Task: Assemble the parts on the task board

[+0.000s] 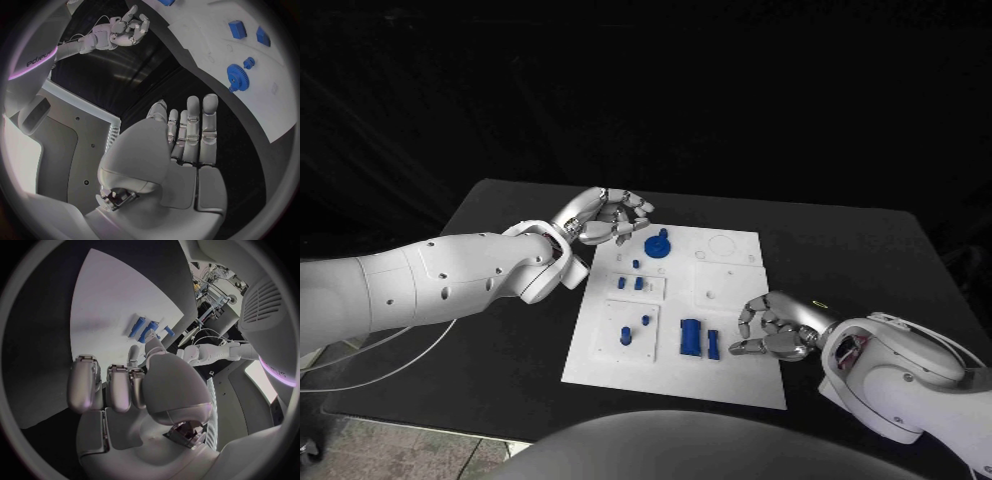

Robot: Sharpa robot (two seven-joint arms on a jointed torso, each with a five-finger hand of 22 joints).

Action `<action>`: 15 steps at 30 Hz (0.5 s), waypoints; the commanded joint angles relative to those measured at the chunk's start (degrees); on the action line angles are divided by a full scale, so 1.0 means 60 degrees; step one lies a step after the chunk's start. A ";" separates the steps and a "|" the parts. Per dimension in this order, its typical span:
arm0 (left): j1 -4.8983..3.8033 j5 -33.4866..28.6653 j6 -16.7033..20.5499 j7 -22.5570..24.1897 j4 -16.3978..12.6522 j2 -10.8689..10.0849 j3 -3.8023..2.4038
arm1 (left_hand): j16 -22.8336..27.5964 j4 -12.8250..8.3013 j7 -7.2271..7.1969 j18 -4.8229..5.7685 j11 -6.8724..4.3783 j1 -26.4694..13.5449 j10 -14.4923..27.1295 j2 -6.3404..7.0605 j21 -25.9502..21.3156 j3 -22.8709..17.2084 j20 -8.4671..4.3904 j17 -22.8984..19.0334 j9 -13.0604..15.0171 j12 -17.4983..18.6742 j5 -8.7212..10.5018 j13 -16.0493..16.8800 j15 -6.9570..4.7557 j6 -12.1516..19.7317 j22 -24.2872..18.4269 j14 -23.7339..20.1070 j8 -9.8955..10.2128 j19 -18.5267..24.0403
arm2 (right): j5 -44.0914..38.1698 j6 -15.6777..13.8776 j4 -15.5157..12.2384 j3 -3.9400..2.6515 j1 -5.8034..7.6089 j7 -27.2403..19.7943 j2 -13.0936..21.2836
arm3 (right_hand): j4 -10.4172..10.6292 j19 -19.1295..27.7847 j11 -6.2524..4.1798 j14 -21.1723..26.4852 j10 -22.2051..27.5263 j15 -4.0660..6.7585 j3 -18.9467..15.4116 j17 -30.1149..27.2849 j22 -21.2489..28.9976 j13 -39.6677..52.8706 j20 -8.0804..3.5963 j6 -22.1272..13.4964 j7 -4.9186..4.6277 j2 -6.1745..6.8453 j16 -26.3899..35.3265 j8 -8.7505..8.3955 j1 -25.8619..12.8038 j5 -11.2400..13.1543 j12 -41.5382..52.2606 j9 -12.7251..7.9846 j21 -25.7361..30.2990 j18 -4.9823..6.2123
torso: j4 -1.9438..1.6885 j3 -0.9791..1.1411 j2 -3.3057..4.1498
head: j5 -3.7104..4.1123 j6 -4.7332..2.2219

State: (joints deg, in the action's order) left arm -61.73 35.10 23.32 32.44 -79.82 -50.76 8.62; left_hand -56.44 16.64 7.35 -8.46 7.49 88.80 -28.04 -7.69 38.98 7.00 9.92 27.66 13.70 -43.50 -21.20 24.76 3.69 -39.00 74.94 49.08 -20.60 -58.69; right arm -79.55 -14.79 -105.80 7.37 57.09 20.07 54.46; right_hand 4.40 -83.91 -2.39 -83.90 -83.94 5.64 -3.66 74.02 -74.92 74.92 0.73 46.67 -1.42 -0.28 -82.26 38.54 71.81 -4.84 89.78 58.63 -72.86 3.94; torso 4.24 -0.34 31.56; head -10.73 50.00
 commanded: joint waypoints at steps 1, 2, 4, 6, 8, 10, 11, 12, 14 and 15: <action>0.0002 -0.0082 -0.0112 0.0120 0.0004 0.0029 0.0002 | -0.0055 -0.0014 -0.0009 -0.0048 -0.0006 0.0043 -0.0072 -0.0061 0.0051 0.0031 -0.0020 0.0011 -0.0019 -0.0008 -0.0045 -0.0013 -0.0006 -0.0044 0.0574 0.0035 -0.0050 -0.0060 | -0.0651 -0.0369 0.0098 -0.0004 -0.0083 -0.0009 -0.0105 | 0.0130 -0.0073 -0.0062 -0.0556 -0.1011 0.0074 -0.0045 -0.0011 -0.1699 0.2513 -0.0047 0.0079 0.0038 -0.0049 0.0033 0.0115 -0.0060 0.0151 0.0036 0.0028 0.0040 -0.0040 | 0.0010 -0.0009 -0.0018 | 0.0025 0.0000; 0.0002 -0.0082 -0.0117 0.0116 0.0008 0.0030 0.0003 | -0.0055 -0.0014 -0.0009 -0.0048 -0.0006 0.0043 -0.0072 -0.0061 0.0051 0.0031 -0.0020 0.0011 -0.0019 -0.0008 -0.0045 -0.0013 -0.0006 -0.0044 0.0574 0.0035 -0.0050 -0.0060 | -0.0644 -0.0364 0.0134 -0.0003 -0.0111 0.0038 -0.0145 | 0.0171 -0.0073 -0.0069 -0.0555 -0.1011 0.0080 -0.0065 -0.0017 -0.1697 0.2513 -0.0053 0.0094 0.0046 -0.0048 0.0037 0.0142 -0.0087 0.0183 0.0036 0.0033 0.0046 -0.0039 | 0.0006 -0.0013 -0.0020 | 0.0035 0.0000; 0.0003 -0.0083 -0.0132 0.0103 0.0017 0.0034 0.0006 | -0.0055 -0.0014 -0.0009 -0.0048 -0.0006 0.0043 -0.0072 -0.0061 0.0051 0.0031 -0.0020 0.0011 -0.0019 -0.0008 -0.0045 -0.0013 -0.0006 -0.0044 0.0574 0.0035 -0.0050 -0.0060 | -0.0606 -0.0354 0.0210 -0.0003 -0.0158 0.0135 -0.0226 | 0.0279 -0.0076 -0.0081 -0.0554 -0.1011 0.0091 -0.0116 -0.0029 -0.1698 0.2513 -0.0066 0.0129 0.0061 -0.0047 0.0043 0.0198 -0.0170 0.0236 0.0036 0.0039 0.0047 -0.0040 | 0.0007 -0.0017 -0.0020 | 0.0049 0.0000; 0.0004 -0.0083 -0.0148 0.0092 0.0031 0.0045 0.0009 | -0.0059 -0.0015 -0.0015 -0.0050 0.0000 0.0053 -0.0078 -0.0064 0.0034 0.0027 -0.0020 0.0011 -0.0024 -0.0007 -0.0057 -0.0019 -0.0004 -0.0041 0.0569 0.0035 -0.0048 -0.0051 | -0.0552 -0.0348 0.0281 -0.0003 -0.0193 0.0211 -0.0294 | 0.0380 -0.0078 -0.0091 -0.0555 -0.1011 0.0100 -0.0158 -0.0030 -0.1697 0.2513 -0.0076 0.0157 0.0074 -0.0057 0.0045 0.0245 -0.0250 0.0248 0.0036 0.0044 0.0051 -0.0039 | 0.0007 -0.0018 -0.0026 | 0.0052 0.0000; 0.0005 -0.0083 -0.0165 0.0085 0.0043 0.0059 0.0013 | -0.0061 -0.0017 -0.0018 -0.0049 0.0004 0.0062 -0.0081 -0.0064 0.0039 0.0023 -0.0019 0.0011 -0.0028 -0.0006 -0.0066 -0.0023 -0.0003 -0.0039 0.0570 0.0034 -0.0047 -0.0054 | -0.0520 -0.0324 0.0345 -0.0004 -0.0223 0.0275 -0.0355 | 0.0435 -0.0076 -0.0096 -0.0555 -0.1011 0.0104 -0.0184 -0.0035 -0.1694 0.2513 -0.0082 0.0163 0.0079 -0.0059 0.0047 0.0266 -0.0299 0.0247 0.0036 0.0046 0.0062 -0.0037 | 0.0003 -0.0017 -0.0038 | 0.0055 0.0000; 0.0005 -0.0083 -0.0176 0.0080 0.0048 0.0070 0.0018 | -0.0062 -0.0019 -0.0020 -0.0051 0.0006 0.0068 -0.0083 -0.0064 0.0031 0.0021 -0.0019 0.0011 -0.0030 -0.0005 -0.0072 -0.0026 -0.0001 -0.0037 0.0568 0.0033 -0.0047 -0.0050 | -0.0500 -0.0276 0.0406 -0.0004 -0.0254 0.0347 -0.0416 | 0.0473 -0.0073 -0.0099 -0.0552 -0.1011 0.0108 -0.0209 -0.0052 -0.1690 0.2513 -0.0086 0.0161 0.0082 -0.0048 0.0056 0.0280 -0.0333 0.0251 0.0036 0.0046 0.0077 -0.0034 | -0.0001 -0.0018 -0.0043 | 0.0056 0.0000; 0.0006 -0.0083 -0.0186 0.0076 0.0048 0.0076 0.0022 | -0.0062 -0.0019 -0.0020 -0.0051 0.0006 0.0068 -0.0083 -0.0064 0.0031 0.0021 -0.0019 0.0011 -0.0030 -0.0005 -0.0072 -0.0026 -0.0001 -0.0037 0.0568 0.0033 -0.0047 -0.0050 | -0.0492 -0.0233 0.0438 -0.0004 -0.0272 0.0386 -0.0449 | 0.0483 -0.0071 -0.0099 -0.0551 -0.1011 0.0109 -0.0218 -0.0059 -0.1689 0.2513 -0.0087 0.0158 0.0082 -0.0039 0.0060 0.0283 -0.0343 0.0255 0.0036 0.0047 0.0083 -0.0033 | -0.0001 -0.0020 -0.0045 | 0.0057 0.0000; 0.0006 -0.0083 -0.0191 0.0075 0.0048 0.0079 0.0024 | -0.0063 -0.0020 -0.0022 -0.0050 0.0008 0.0074 -0.0084 -0.0065 0.0033 0.0019 -0.0019 0.0010 -0.0032 -0.0004 -0.0077 -0.0028 -0.0001 -0.0036 0.0569 0.0032 -0.0047 -0.0052 | -0.0480 -0.0165 0.0482 -0.0004 -0.0300 0.0440 -0.0496 | 0.0513 -0.0066 -0.0101 -0.0548 -0.1011 0.0111 -0.0246 -0.0073 -0.1683 0.2513 -0.0090 0.0148 0.0083 -0.0009 0.0067 0.0293 -0.0372 0.0269 0.0036 0.0047 0.0104 -0.0029 | -0.0004 -0.0020 -0.0047 | 0.0064 0.0000; 0.0006 -0.0083 -0.0198 0.0071 0.0052 0.0084 0.0028 | -0.0066 -0.0023 -0.0025 -0.0049 0.0011 0.0086 -0.0086 -0.0066 0.0037 0.0014 -0.0018 0.0010 -0.0036 -0.0002 -0.0087 -0.0034 0.0001 -0.0034 0.0569 0.0029 -0.0046 -0.0054 | -0.0462 -0.0089 0.0551 -0.0004 -0.0345 0.0514 -0.0572 | 0.0533 -0.0061 -0.0102 -0.0547 -0.1011 0.0113 -0.0267 -0.0080 -0.1678 0.2513 -0.0092 0.0140 0.0083 0.0018 0.0072 0.0301 -0.0390 0.0280 0.0036 0.0048 0.0120 -0.0026 | -0.0006 -0.0021 -0.0067 | 0.0070 0.0000; 0.0006 -0.0083 -0.0202 0.0067 0.0056 0.0086 0.0033 | -0.0066 -0.0023 -0.0025 -0.0049 0.0011 0.0086 -0.0086 -0.0066 0.0037 0.0014 -0.0018 0.0010 -0.0036 -0.0002 -0.0087 -0.0034 0.0001 -0.0034 0.0569 0.0029 -0.0046 -0.0054 | -0.0454 -0.0066 0.0589 -0.0004 -0.0371 0.0543 -0.0616 | 0.0544 -0.0061 -0.0102 -0.0546 -0.1011 0.0114 -0.0277 -0.0084 -0.1678 0.2513 -0.0093 0.0136 0.0084 0.0031 0.0074 0.0305 -0.0399 0.0284 0.0036 0.0049 0.0122 -0.0026 | -0.0007 -0.0022 -0.0069 | 0.0079 0.0000</action>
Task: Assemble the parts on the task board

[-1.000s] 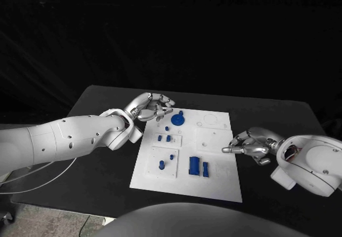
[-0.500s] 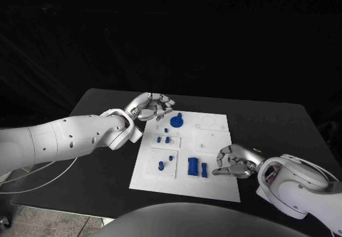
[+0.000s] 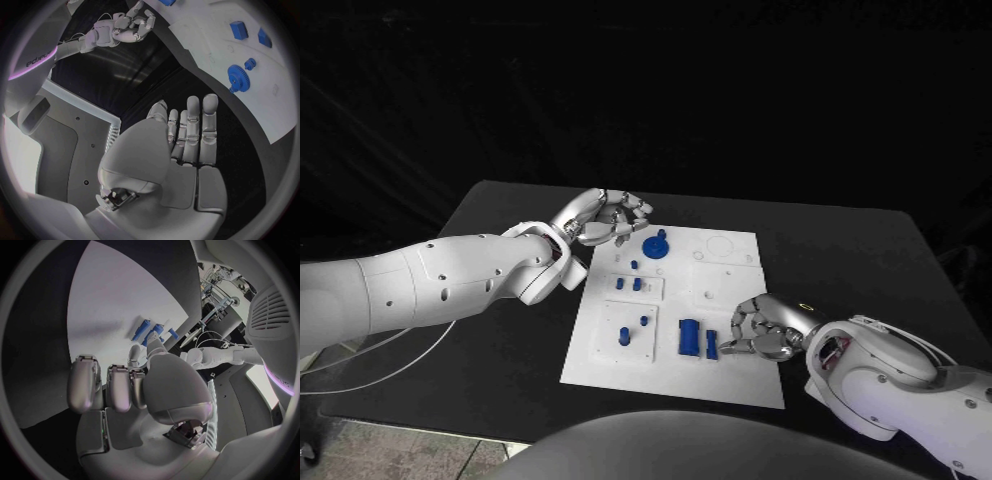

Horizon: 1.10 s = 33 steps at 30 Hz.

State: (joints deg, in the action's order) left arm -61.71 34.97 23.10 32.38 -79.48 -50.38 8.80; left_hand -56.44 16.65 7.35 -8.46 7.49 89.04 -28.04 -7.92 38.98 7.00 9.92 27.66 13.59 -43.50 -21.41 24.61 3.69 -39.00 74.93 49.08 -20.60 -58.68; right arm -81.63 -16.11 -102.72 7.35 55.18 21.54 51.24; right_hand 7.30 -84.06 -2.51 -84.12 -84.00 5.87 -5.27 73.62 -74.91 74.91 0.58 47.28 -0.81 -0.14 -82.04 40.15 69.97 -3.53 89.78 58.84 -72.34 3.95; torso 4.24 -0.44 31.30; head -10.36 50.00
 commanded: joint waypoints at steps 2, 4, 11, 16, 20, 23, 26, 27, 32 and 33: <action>0.0002 -0.0063 -0.0171 0.0073 0.0003 0.0024 0.0013 | -0.0066 -0.0023 -0.0025 -0.0049 0.0012 0.0048 -0.0087 -0.0027 0.0037 0.0014 -0.0018 0.0010 -0.0017 -0.0002 -0.0051 -0.0009 0.0001 -0.0035 0.0571 0.0029 -0.0046 -0.0055 | -0.0097 0.0180 0.0155 0.0000 -0.0110 0.0342 -0.0167 | 0.0069 -0.0035 -0.0082 -0.0509 -0.1000 0.0077 -0.0017 -0.0019 -0.1679 0.2514 -0.0068 0.0031 -0.0017 0.0018 0.0038 0.0040 -0.0102 0.0068 0.0036 0.0015 0.0037 -0.0026 | -0.0002 -0.0008 -0.0039 | 0.0017 0.0000; 0.0002 -0.0063 -0.0176 0.0070 0.0002 0.0021 0.0031 | -0.0068 -0.0025 -0.0027 -0.0052 0.0016 0.0061 -0.0089 -0.0027 0.0020 0.0010 -0.0017 0.0009 -0.0021 0.0001 -0.0064 -0.0015 0.0003 -0.0032 0.0566 0.0027 -0.0045 -0.0044 | -0.0087 0.0197 0.0226 -0.0001 -0.0161 0.0365 -0.0245 | 0.0076 -0.0033 -0.0083 -0.0508 -0.1000 0.0078 -0.0024 -0.0024 -0.1677 0.2514 -0.0069 0.0029 -0.0017 0.0029 0.0040 0.0045 -0.0107 0.0070 0.0036 0.0017 0.0043 -0.0025 | -0.0004 -0.0004 -0.0044 | 0.0018 0.0000; 0.0002 -0.0063 -0.0193 0.0056 -0.0009 -0.0003 0.0109 | -0.0068 -0.0025 -0.0027 -0.0052 0.0016 0.0061 -0.0089 -0.0027 0.0020 0.0010 -0.0017 0.0009 -0.0021 0.0001 -0.0064 -0.0015 0.0003 -0.0032 0.0566 0.0027 -0.0045 -0.0044 | -0.0045 0.0242 0.0410 -0.0002 -0.0302 0.0417 -0.0480 | 0.0148 -0.0027 -0.0087 -0.0505 -0.1000 0.0082 -0.0077 -0.0043 -0.1669 0.2514 -0.0075 0.0001 -0.0013 0.0134 0.0052 0.0086 -0.0162 0.0090 0.0036 0.0035 0.0071 -0.0020 | -0.0007 0.0002 -0.0073 | -0.0014 0.0000; 0.0002 -0.0063 -0.0200 0.0045 -0.0012 -0.0017 0.0128 | -0.0068 -0.0025 -0.0027 -0.0052 0.0016 0.0061 -0.0089 -0.0027 0.0020 0.0010 -0.0017 0.0009 -0.0021 0.0001 -0.0064 -0.0015 0.0003 -0.0032 0.0566 0.0027 -0.0045 -0.0044 | -0.0045 0.0233 0.0490 -0.0003 -0.0338 0.0506 -0.0566 | 0.0168 -0.0024 -0.0089 -0.0504 -0.1000 0.0083 -0.0086 -0.0046 -0.1667 0.2514 -0.0076 -0.0005 -0.0012 0.0158 0.0054 0.0097 -0.0176 0.0092 0.0036 0.0041 0.0081 -0.0018 | -0.0005 -0.0003 -0.0081 | -0.0003 0.0000; 0.0002 -0.0063 -0.0214 0.0035 -0.0012 -0.0012 0.0135 | -0.0068 -0.0025 -0.0027 -0.0052 0.0016 0.0061 -0.0089 -0.0027 0.0020 0.0010 -0.0017 0.0009 -0.0021 0.0001 -0.0064 -0.0015 0.0003 -0.0032 0.0566 0.0027 -0.0045 -0.0044 | -0.0060 0.0242 0.0566 -0.0004 -0.0351 0.0597 -0.0641 | 0.0170 -0.0024 -0.0091 -0.0505 -0.1000 0.0084 -0.0070 -0.0043 -0.1666 0.2514 -0.0078 -0.0009 -0.0007 0.0152 0.0053 0.0114 -0.0152 0.0072 0.0036 0.0051 0.0084 -0.0018 | 0.0001 -0.0006 -0.0100 | 0.0002 0.0000; 0.0002 -0.0063 -0.0228 0.0031 -0.0011 -0.0003 0.0137 | -0.0071 -0.0024 -0.0026 -0.0052 0.0021 0.0076 -0.0090 -0.0027 0.0013 0.0005 -0.0015 0.0008 -0.0030 0.0007 -0.0086 -0.0026 0.0007 -0.0026 0.0564 0.0021 -0.0042 -0.0040 | -0.0088 0.0244 0.0614 -0.0004 -0.0355 0.0666 -0.0687 | 0.0150 -0.0026 -0.0097 -0.0506 -0.1000 0.0089 -0.0012 -0.0045 -0.1666 0.2514 -0.0082 -0.0029 0.0000 0.0114 0.0055 0.0162 -0.0051 0.0030 0.0036 0.0080 0.0085 -0.0018 | -0.0004 -0.0002 -0.0111 | 0.0001 0.0000; 0.0002 -0.0063 -0.0239 0.0025 -0.0011 -0.0001 0.0138 | -0.0071 -0.0024 -0.0026 -0.0052 0.0021 0.0076 -0.0090 -0.0027 0.0013 0.0005 -0.0015 0.0008 -0.0030 0.0007 -0.0086 -0.0026 0.0007 -0.0026 0.0564 0.0021 -0.0042 -0.0040 | -0.0110 0.0245 0.0640 -0.0005 -0.0357 0.0715 -0.0713 | 0.0101 -0.0027 -0.0102 -0.0506 -0.1000 0.0094 0.0056 -0.0051 -0.1665 0.2514 -0.0087 -0.0059 0.0005 0.0063 0.0059 0.0212 0.0088 -0.0013 0.0036 0.0111 0.0094 -0.0017 | -0.0007 0.0003 -0.0118 | -0.0009 0.0000; 0.0002 -0.0063 -0.0241 0.0023 -0.0011 -0.0003 0.0139 | -0.0071 -0.0024 -0.0026 -0.0052 0.0021 0.0076 -0.0090 -0.0027 0.0013 0.0005 -0.0015 0.0008 -0.0030 0.0007 -0.0086 -0.0026 0.0007 -0.0026 0.0564 0.0021 -0.0042 -0.0040 | -0.0113 0.0239 0.0643 -0.0005 -0.0358 0.0717 -0.0715 | 0.0101 -0.0027 -0.0102 -0.0506 -0.1000 0.0094 0.0057 -0.0051 -0.1665 0.2514 -0.0087 -0.0060 0.0005 0.0063 0.0059 0.0213 0.0090 -0.0014 0.0036 0.0111 0.0094 -0.0017 | -0.0004 0.0004 -0.0123 | -0.0016 0.0000; 0.0002 -0.0064 -0.0247 0.0017 -0.0012 -0.0021 0.0143 | -0.0071 -0.0024 -0.0026 -0.0052 0.0021 0.0076 -0.0090 -0.0027 0.0013 0.0005 -0.0015 0.0008 -0.0030 0.0007 -0.0086 -0.0026 0.0007 -0.0026 0.0564 0.0021 -0.0042 -0.0040 | -0.0106 0.0175 0.0630 -0.0006 -0.0359 0.0677 -0.0694 | 0.0089 -0.0030 -0.0104 -0.0507 -0.1000 0.0095 0.0079 -0.0048 -0.1666 0.2514 -0.0089 -0.0068 0.0006 0.0041 0.0058 0.0242 0.0135 0.0024 0.0036 0.0127 0.0090 -0.0018 | 0.0004 0.0005 -0.0140 | -0.0048 0.0000; 0.0002 -0.0064 -0.0249 0.0015 -0.0012 -0.0024 0.0143 | -0.0071 -0.0024 -0.0026 -0.0052 0.0021 0.0076 -0.0090 -0.0027 0.0013 0.0005 -0.0015 0.0008 -0.0030 0.0007 -0.0086 -0.0026 0.0007 -0.0026 0.0564 0.0021 -0.0042 -0.0040 | -0.0087 0.0148 0.0621 -0.0006 -0.0359 0.0653 -0.0683 | 0.0100 -0.0032 -0.0103 -0.0507 -0.1000 0.0095 0.0069 -0.0050 -0.1668 0.2514 -0.0089 -0.0069 0.0003 0.0052 0.0059 0.0253 0.0122 0.0053 0.0036 0.0132 0.0085 -0.0020 | 0.0004 0.0006 -0.0145 | -0.0060 0.0000</action>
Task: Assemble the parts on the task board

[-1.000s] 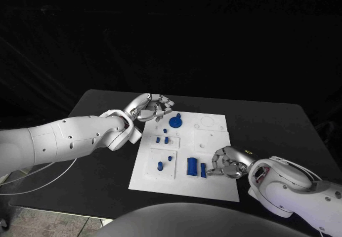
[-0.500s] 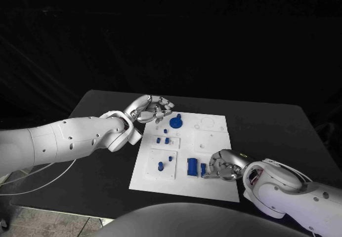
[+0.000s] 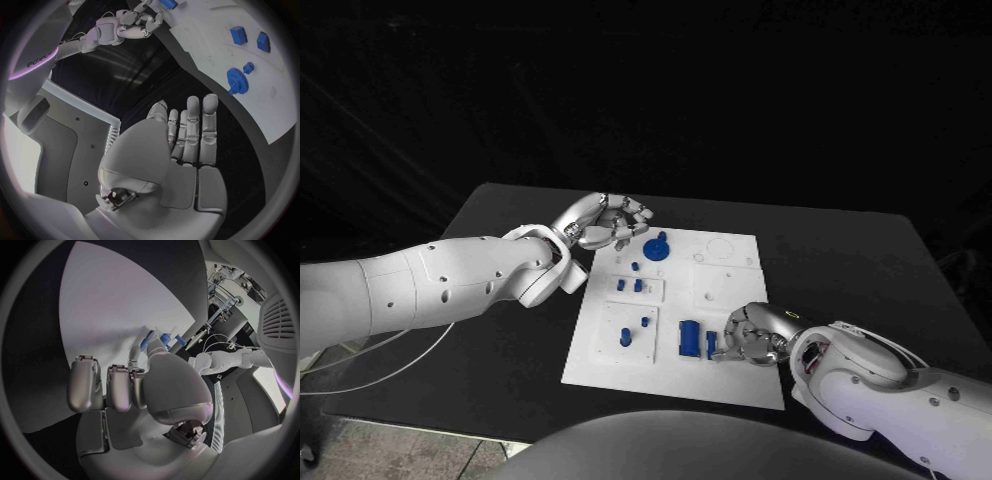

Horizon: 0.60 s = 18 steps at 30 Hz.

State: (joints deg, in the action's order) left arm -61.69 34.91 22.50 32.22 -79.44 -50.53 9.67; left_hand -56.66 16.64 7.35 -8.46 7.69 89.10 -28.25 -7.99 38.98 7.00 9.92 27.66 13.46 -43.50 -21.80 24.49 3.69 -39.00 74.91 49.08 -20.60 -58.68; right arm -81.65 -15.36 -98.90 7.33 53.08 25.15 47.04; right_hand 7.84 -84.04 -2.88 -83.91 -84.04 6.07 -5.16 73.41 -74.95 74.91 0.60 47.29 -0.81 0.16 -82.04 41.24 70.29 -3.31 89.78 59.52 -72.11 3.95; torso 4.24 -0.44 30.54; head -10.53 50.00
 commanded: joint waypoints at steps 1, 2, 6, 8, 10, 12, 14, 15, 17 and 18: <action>0.0000 -0.0055 -0.0150 0.0044 -0.0019 -0.0002 -0.0001 | -0.0034 -0.0023 -0.0026 -0.0052 -0.0013 0.0064 -0.0056 -0.0016 0.0014 0.0005 -0.0015 0.0008 -0.0009 0.0007 -0.0022 -0.0007 0.0007 -0.0026 0.0567 0.0021 -0.0043 -0.0040 | -0.0062 -0.0013 -0.0030 -0.0003 -0.0009 0.0014 0.0031 | 0.0032 -0.0037 -0.0040 -0.0544 -0.0994 0.0061 0.0032 -0.0011 -0.1663 0.2515 -0.0094 -0.0071 0.0003 0.0024 0.0058 0.0085 0.0042 0.0040 0.0036 0.0027 0.0045 -0.0020 | 0.0005 0.0007 -0.0020 | -0.0041 0.0000; 0.0000 -0.0055 -0.0150 0.0046 -0.0021 -0.0004 -0.0001 | -0.0034 -0.0023 -0.0026 -0.0052 -0.0013 0.0064 -0.0056 -0.0016 0.0014 0.0005 -0.0015 0.0008 -0.0009 0.0007 -0.0022 -0.0007 0.0007 -0.0026 0.0567 0.0021 -0.0043 -0.0040 | -0.0040 -0.0053 -0.0044 -0.0005 -0.0009 -0.0024 0.0044 | 0.0062 -0.0035 -0.0040 -0.0543 -0.0994 0.0061 0.0007 -0.0014 -0.1661 0.2515 -0.0095 -0.0074 0.0002 0.0056 0.0059 0.0099 0.0004 0.0057 0.0036 0.0034 0.0052 -0.0019 | 0.0007 0.0008 -0.0025 | -0.0044 0.0000; 0.0000 -0.0056 -0.0151 0.0067 -0.0036 -0.0022 0.0003 | -0.0036 -0.0020 -0.0025 -0.0054 -0.0007 0.0071 -0.0057 -0.0019 -0.0006 0.0001 -0.0014 0.0007 -0.0014 0.0011 -0.0034 -0.0014 0.0011 -0.0022 0.0563 0.0016 -0.0041 -0.0028 | 0.0257 -0.0420 -0.0235 -0.0059 0.0005 -0.0363 0.0215 | 0.0348 -0.0039 -0.0060 -0.0546 -0.0994 0.0075 -0.0107 -0.0001 -0.1665 0.2515 -0.0108 -0.0048 0.0029 0.0350 0.0053 0.0178 -0.0275 0.0082 0.0036 0.0065 0.0044 -0.0022 | 0.0038 -0.0006 -0.0049 | -0.0090 0.0000; 0.0001 -0.0056 -0.0148 0.0079 -0.0038 -0.0030 0.0005 | -0.0036 -0.0020 -0.0025 -0.0054 -0.0007 0.0071 -0.0057 -0.0019 -0.0006 0.0001 -0.0014 0.0007 -0.0014 0.0011 -0.0034 -0.0014 0.0011 -0.0022 0.0563 0.0016 -0.0041 -0.0028 | 0.0573 -0.0615 -0.0382 -0.0096 0.0082 -0.0567 0.0367 | 0.0651 -0.0048 -0.0077 -0.0552 -0.0994 0.0089 -0.0222 0.0026 -0.1672 0.2515 -0.0120 -0.0031 0.0050 0.0540 0.0039 0.0211 -0.0557 0.0082 0.0036 0.0072 0.0023 -0.0027 | 0.0048 -0.0012 -0.0068 | -0.0104 0.0000; 0.0001 -0.0058 -0.0134 0.0099 -0.0049 -0.0054 0.0006 | -0.0036 -0.0020 -0.0025 -0.0054 -0.0007 0.0071 -0.0057 -0.0019 -0.0006 0.0001 -0.0014 0.0007 -0.0014 0.0011 -0.0034 -0.0014 0.0011 -0.0022 0.0563 0.0016 -0.0041 -0.0028 | 0.1127 -0.0833 -0.0533 -0.0123 0.0291 -0.0840 0.0562 | 0.1161 -0.0065 -0.0097 -0.0566 -0.0994 0.0108 -0.0365 0.0088 -0.1686 0.2515 -0.0137 -0.0025 0.0074 0.0744 0.0005 0.0232 -0.0991 0.0087 0.0036 0.0069 -0.0021 -0.0035 | 0.0073 -0.0030 -0.0105 | -0.0134 0.0000; 0.0001 -0.0068 -0.0102 0.0114 -0.0090 -0.0113 0.0009 | -0.0036 -0.0020 -0.0025 -0.0054 -0.0005 0.0073 -0.0058 -0.0020 -0.0008 0.0000 -0.0013 0.0007 -0.0016 0.0012 -0.0038 -0.0016 0.0012 -0.0022 0.0562 0.0014 -0.0041 -0.0027 | 0.1781 -0.0995 -0.0619 -0.0137 0.0576 -0.1122 0.0736 | 0.1479 -0.0084 -0.0109 -0.0580 -0.0994 0.0116 -0.0426 0.0148 -0.1701 0.2515 -0.0148 -0.0029 0.0081 0.0643 -0.0030 0.0229 -0.1513 0.0065 0.0036 0.0055 -0.0072 -0.0045 | 0.0118 -0.0059 -0.0120 | -0.0178 0.0000; 0.0000 -0.0083 -0.0063 0.0132 -0.0149 -0.0183 0.0012 | -0.0037 -0.0013 -0.0024 -0.0050 -0.0001 0.0068 -0.0058 -0.0020 0.0012 0.0002 -0.0012 0.0007 -0.0019 0.0014 -0.0041 -0.0020 0.0014 -0.0022 0.0566 0.0012 -0.0041 -0.0039 | 0.2528 -0.1242 -0.0649 -0.0146 0.0905 -0.1401 0.0913 | 0.1498 -0.0095 -0.0096 -0.0587 -0.0994 0.0118 -0.0481 0.0179 -0.1710 0.2515 -0.0147 -0.0083 0.0079 0.0021 -0.0051 0.0161 -0.2499 0.0041 0.0036 -0.0001 -0.0101 -0.0052 | 0.0175 -0.0087 -0.0101 | -0.0198 0.0000; 0.0000 -0.0093 -0.0046 0.0147 -0.0171 -0.0211 0.0014 | -0.0040 -0.0002 -0.0022 -0.0047 0.0002 0.0054 -0.0060 -0.0019 0.0024 0.0010 -0.0010 0.0006 -0.0023 0.0015 -0.0041 -0.0025 0.0017 -0.0023 0.0569 0.0011 -0.0042 -0.0046 | 0.2967 -0.1438 -0.0645 -0.0149 0.1080 -0.1607 0.1013 | 0.1482 -0.0095 -0.0108 -0.0585 -0.0994 0.0102 -0.0594 0.0176 -0.1711 0.2515 -0.0147 -0.0093 0.0059 -0.0386 -0.0051 0.0109 -0.3082 -0.0180 0.0036 -0.0048 -0.0105 -0.0052 | 0.0188 -0.0095 -0.0092 | -0.0160 0.0000; 0.0000 -0.0127 -0.0027 0.0181 -0.0173 -0.0202 0.0016 | -0.0048 0.0017 -0.0018 -0.0046 0.0007 0.0013 -0.0068 -0.0025 0.0020 0.0029 -0.0006 0.0005 -0.0032 0.0017 -0.0041 -0.0037 0.0024 -0.0029 0.0567 0.0009 -0.0046 -0.0044 | 0.4063 -0.2135 -0.0604 -0.0152 0.1427 -0.2368 0.1271 | 0.1488 0.0063 -0.0062 -0.0479 -0.0994 0.0091 -0.0849 -0.0260 -0.1590 0.2515 -0.0122 -0.0067 0.0052 -0.1029 0.0196 0.0006 -0.3883 -0.0618 0.0036 -0.0163 0.0321 0.0030 | 0.0165 -0.0094 -0.0078 | -0.0089 0.0000; 0.0000 -0.0148 -0.0024 0.0200 -0.0165 -0.0179 0.0016 | -0.0051 0.0023 -0.0014 -0.0047 0.0007 -0.0016 -0.0071 -0.0034 0.0009 0.0040 -0.0003 0.0004 -0.0037 0.0018 -0.0039 -0.0044 0.0027 -0.0033 0.0564 0.0006 -0.0048 -0.0036 | 0.4510 -0.2511 -0.0585 -0.0152 0.1523 -0.2751 0.1373 | 0.1480 0.0329 0.0000 -0.0296 -0.0915 0.0051 -0.0985 -0.0888 -0.1397 0.2426 -0.0078 -0.0150 -0.0001 -0.1198 0.0591 -0.0187 -0.3995 -0.0774 -0.0055 -0.0331 0.0997 0.0152 | 0.0123 -0.0082 -0.0072 | -0.0049 0.0000</action>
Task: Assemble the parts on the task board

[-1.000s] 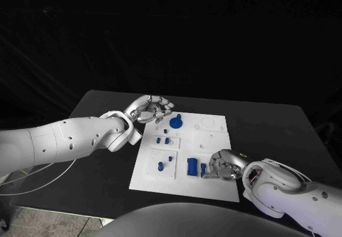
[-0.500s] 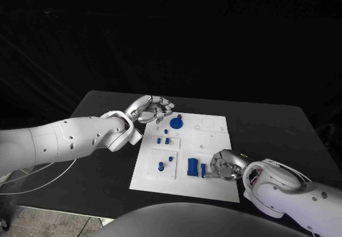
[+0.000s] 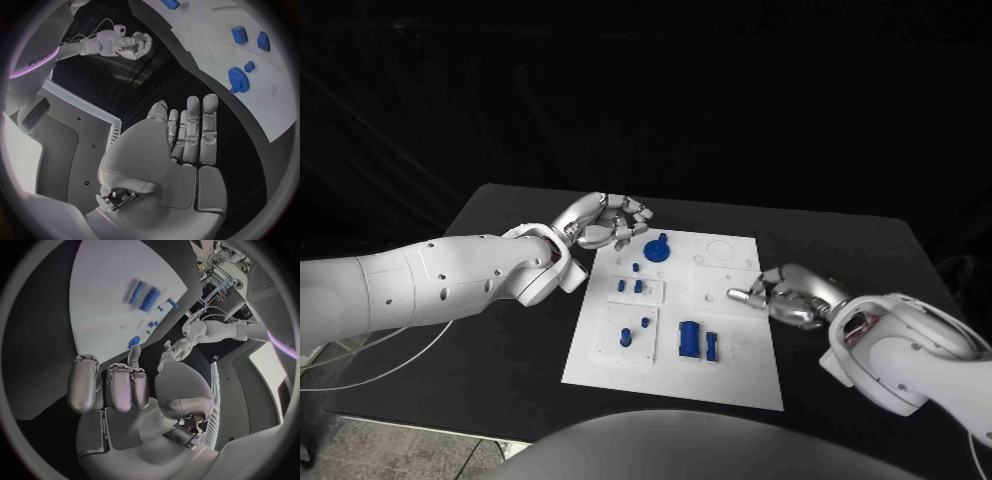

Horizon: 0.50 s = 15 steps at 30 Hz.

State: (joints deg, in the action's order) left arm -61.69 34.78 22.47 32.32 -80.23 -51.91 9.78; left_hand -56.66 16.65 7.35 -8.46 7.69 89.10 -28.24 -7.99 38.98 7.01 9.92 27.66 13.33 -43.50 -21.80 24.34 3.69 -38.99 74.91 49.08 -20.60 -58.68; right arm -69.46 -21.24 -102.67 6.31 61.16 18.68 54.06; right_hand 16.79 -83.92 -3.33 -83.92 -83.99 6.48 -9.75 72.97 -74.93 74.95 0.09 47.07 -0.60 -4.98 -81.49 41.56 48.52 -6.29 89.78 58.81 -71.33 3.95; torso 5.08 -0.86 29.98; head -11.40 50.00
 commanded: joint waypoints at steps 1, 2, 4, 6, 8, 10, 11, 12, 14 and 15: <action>-0.0001 -0.0147 -0.0018 0.0202 -0.0031 0.0073 -0.0002 | -0.0053 0.0026 -0.0011 -0.0049 0.0007 -0.0041 -0.0074 -0.0043 -0.0005 0.0050 -0.0001 0.0003 -0.0020 0.0018 -0.0038 -0.0024 0.0030 -0.0036 0.0561 0.0002 -0.0050 -0.0027 | 0.2929 -0.1905 0.0068 0.0018 0.0252 -0.2098 0.0293 | -0.0013 0.0606 0.0116 -0.0074 -0.0624 -0.0091 -0.0260 -0.1499 -0.1190 0.2091 0.0048 -0.0187 -0.0117 -0.0480 0.0955 -0.0436 -0.0290 -0.0462 -0.0403 -0.0395 0.1590 0.0281 | -0.0058 -0.0001 0.0032 | 0.0129 0.0000; -0.0001 -0.0164 -0.0018 0.0225 -0.0038 0.0091 -0.0002 | -0.0054 0.0028 -0.0009 -0.0050 0.0005 -0.0061 -0.0076 -0.0051 -0.0017 0.0057 0.0000 0.0002 -0.0024 0.0018 -0.0038 -0.0029 0.0031 -0.0038 0.0558 -0.0002 -0.0051 -0.0019 | 0.3393 -0.2252 0.0096 0.0021 0.0310 -0.2554 0.0369 | -0.0005 0.1003 0.0214 0.0233 -0.0178 -0.0176 -0.0336 -0.2301 -0.0919 0.1616 0.0128 -0.0234 -0.0203 -0.0571 0.1556 -0.0664 -0.0172 -0.0610 -0.0934 -0.0634 0.2478 0.0418 | -0.0093 0.0013 0.0055 | 0.0143 0.0000; -0.0002 -0.0190 -0.0011 0.0277 -0.0060 0.0111 -0.0002 | -0.0053 0.0032 0.0002 -0.0063 -0.0002 -0.0132 -0.0078 -0.0074 -0.0099 0.0085 0.0004 -0.0002 -0.0037 0.0018 -0.0032 -0.0041 0.0035 -0.0044 0.0538 -0.0021 -0.0055 0.0035 | 0.4125 -0.2671 0.0160 0.0027 0.0376 -0.3291 0.0455 | 0.0029 0.2440 0.0470 0.1426 0.1490 -0.0427 -0.0501 -0.5042 0.0111 -0.0038 0.0382 -0.0411 -0.0508 -0.0694 0.3770 -0.1139 0.0086 -0.0801 -0.2915 -0.1145 0.5560 0.0834 | -0.0126 0.0040 0.0102 | 0.0125 0.0000; -0.0002 -0.0253 0.0018 0.0382 -0.0093 0.0134 -0.0003 | -0.0044 0.0036 0.0008 -0.0092 -0.0010 -0.0321 -0.0078 -0.0128 -0.0323 0.0172 0.0017 -0.0016 -0.0075 0.0007 -0.0016 -0.0067 0.0045 -0.0048 0.0488 -0.0095 -0.0056 0.0195 | 0.4941 -0.2765 0.0300 0.0037 0.0421 -0.4191 0.0496 | -0.0020 0.4319 0.1160 0.3707 0.5480 -0.1236 -0.0661 -0.7189 0.1272 -0.3219 0.0899 -0.1047 -0.1117 -0.0796 0.6572 -0.1938 0.0390 -0.0886 -0.7311 -0.1919 0.8024 0.0758 | -0.0151 0.0064 0.0149 | 0.0110 0.0000; -0.0003 -0.0400 0.0024 0.0525 -0.0118 0.0159 -0.0003 | 0.0062 0.0032 0.0030 -0.0202 0.0002 -0.0652 -0.0062 -0.0215 -0.1224 0.0332 0.0045 -0.0064 -0.0124 -0.0026 0.0024 -0.0086 0.0111 -0.0058 0.0291 -0.0374 -0.0056 0.0861 | 0.5618 -0.2568 0.0492 0.0049 0.0424 -0.5036 0.0470 | -0.0122 0.6268 0.2388 0.6109 0.7680 -0.2447 -0.0961 -0.8452 0.2671 -0.4999 0.1751 -0.1897 -0.1492 -0.0793 0.8849 -0.2821 0.0694 -0.0626 -0.9886 -0.2907 1.0044 0.0208 | -0.0179 0.0077 0.0176 | 0.0108 0.0000; -0.0003 -0.0618 -0.0011 0.0712 -0.0137 0.0187 -0.0003 | 0.0424 -0.0054 0.0056 -0.0134 0.0048 -0.1023 0.0030 -0.0341 -0.1841 0.0536 0.0136 -0.0211 -0.0186 -0.0069 0.0130 -0.0099 0.0290 -0.0065 0.0185 -0.1054 -0.0058 0.1617 | 0.6143 -0.2256 0.0704 0.0059 0.0386 -0.5757 0.0411 | -0.0028 0.7758 0.3104 0.8261 0.9417 -0.3278 -0.1040 -0.9286 0.3598 -0.6123 0.2122 -0.2859 -0.1269 -0.0903 1.0359 -0.3608 0.0962 -0.0469 -1.1387 -0.3608 1.1283 0.0004 | -0.0206 0.0087 0.0183 | 0.0113 0.0000; -0.0003 -0.0718 -0.0029 0.0806 -0.0142 0.0200 -0.0004 | 0.0732 -0.0047 0.0068 -0.0042 0.0078 -0.1146 0.0116 -0.0370 -0.2114 0.0640 0.0193 -0.0349 -0.0218 -0.0078 0.0209 -0.0117 0.0471 -0.0067 0.0144 -0.1552 -0.0064 0.2097 | 0.6311 -0.2096 0.0794 0.0063 0.0357 -0.6034 0.0385 | -0.0024 0.8390 0.3033 0.9044 1.0055 -0.3300 -0.1099 -0.9536 0.3875 -0.6409 0.2268 -0.3233 -0.1123 -0.0874 1.0841 -0.3879 0.0993 -0.0367 -1.1814 -0.3816 1.1365 0.0177 | -0.0216 0.0090 0.0180 | 0.0102 0.0000; -0.0003 -0.0836 -0.0052 0.0928 -0.0147 0.0216 -0.0004 | 0.1087 -0.0103 0.0078 0.0089 0.0094 -0.1251 0.0235 -0.0409 -0.2473 0.0747 0.0271 -0.0534 -0.0254 -0.0060 0.0305 -0.0166 0.0663 -0.0073 0.0073 -0.2056 -0.0080 0.2685 | 0.6472 -0.1907 0.0902 0.0066 0.0320 -0.6352 0.0353 | -0.0011 1.0521 0.2789 1.0506 1.1065 -0.3140 -0.1155 -1.0119 0.5900 -0.6907 0.2596 -0.3703 -0.0864 -0.0915 1.1682 -0.4214 0.0986 -0.0226 -1.2432 -0.4080 1.1328 0.0715 | -0.0227 0.0094 0.0177 | 0.0089 0.0000; -0.0003 -0.1017 -0.0101 0.1160 -0.0158 0.0232 -0.0004 | 0.1985 -0.0007 0.0056 0.0212 0.0132 -0.1454 0.0611 -0.0377 -0.3367 0.1024 0.0280 -0.1053 -0.0332 0.0111 0.0512 -0.0391 0.0770 -0.0020 -0.0251 -0.3164 -0.0108 0.3867 | 0.6687 -0.1614 0.1090 0.0071 0.0255 -0.6876 0.0286 | 0.0015 1.3313 0.2410 1.2116 1.2116 -0.2997 -0.1395 -1.1027 0.9822 -0.8575 0.2535 -0.4167 -0.0417 -0.1052 1.2547 -0.4775 0.1129 -0.0096 -1.3140 -0.5304 1.1627 0.0401 | -0.0250 0.0107 0.0173 | 0.0084 0.0000; -0.0003 -0.1082 -0.0128 0.1264 -0.0162 0.0235 -0.0005 | 0.2519 -0.0272 0.0053 0.0227 0.0128 -0.1758 0.0878 -0.0444 -0.3899 0.1202 0.0239 -0.1372 -0.0384 0.0285 0.0667 -0.0578 0.0727 0.0054 -0.0510 -0.3752 -0.0081 0.4506 | 0.6746 -0.1503 0.1171 0.0072 0.0230 -0.7076 0.0256 | -0.0012 1.3721 0.2115 1.2731 1.2581 -0.2933 -0.1471 -1.1331 1.0994 -0.9144 0.2565 -0.4616 -0.0168 -0.1097 1.2866 -0.5092 0.1174 -0.0062 -1.3423 -0.5896 1.1757 0.0444 | -0.0235 0.0110 0.0175 | 0.0058 0.0000</action>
State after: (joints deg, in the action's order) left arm -61.69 31.59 22.48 35.63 -81.04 -50.61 9.80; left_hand -42.90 15.78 7.57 -7.58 8.40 79.27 -23.56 -10.43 16.89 13.80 11.40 20.19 11.13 -42.20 -18.15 21.22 8.04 -39.08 72.32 28.21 -20.98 -33.30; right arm -35.75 -32.87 -95.98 6.76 62.63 -13.09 55.73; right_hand 16.76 -3.98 10.02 -9.63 -10.00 -11.20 -18.27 6.06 -13.31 22.02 15.22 20.47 -2.28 -11.53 -5.42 11.93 55.31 -6.86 10.18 25.20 -1.24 6.17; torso 3.84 -0.33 30.96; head -10.90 50.00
